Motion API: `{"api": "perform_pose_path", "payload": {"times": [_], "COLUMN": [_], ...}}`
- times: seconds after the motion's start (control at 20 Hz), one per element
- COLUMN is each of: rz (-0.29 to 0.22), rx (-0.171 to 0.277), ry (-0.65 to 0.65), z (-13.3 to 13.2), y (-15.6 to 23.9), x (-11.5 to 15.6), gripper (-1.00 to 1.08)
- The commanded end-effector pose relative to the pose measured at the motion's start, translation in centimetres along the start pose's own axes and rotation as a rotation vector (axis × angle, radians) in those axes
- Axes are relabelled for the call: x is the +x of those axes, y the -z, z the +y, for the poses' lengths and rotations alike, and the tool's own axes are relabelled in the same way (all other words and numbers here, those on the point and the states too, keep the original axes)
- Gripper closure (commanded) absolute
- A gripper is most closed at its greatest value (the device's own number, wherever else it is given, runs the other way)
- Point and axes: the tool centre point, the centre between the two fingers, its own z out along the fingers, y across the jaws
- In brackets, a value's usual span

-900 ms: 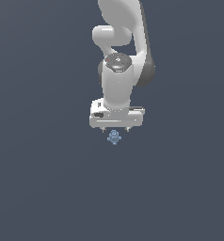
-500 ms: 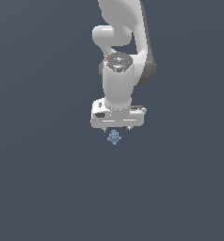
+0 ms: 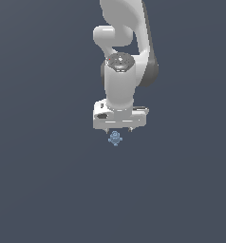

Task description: Pick up the object and move it to a goal position.

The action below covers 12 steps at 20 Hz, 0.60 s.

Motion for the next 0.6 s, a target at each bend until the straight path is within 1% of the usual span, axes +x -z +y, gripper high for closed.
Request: {"api": "perform_pose_path", "payload": {"times": [0.0, 0.25, 0.55], "rz": [-0.001, -0.004, -0.009], "rx": [0.0, -0.001, -0.003], "ry": [-0.012, -0.065, -0.172], "z": [0.0, 0.1, 0.2], "y": [-0.2, -0.9, -2.2], "x": [-0.1, -0.5, -1.2], "gripper": [-0.92, -0.92, -0.92]}}
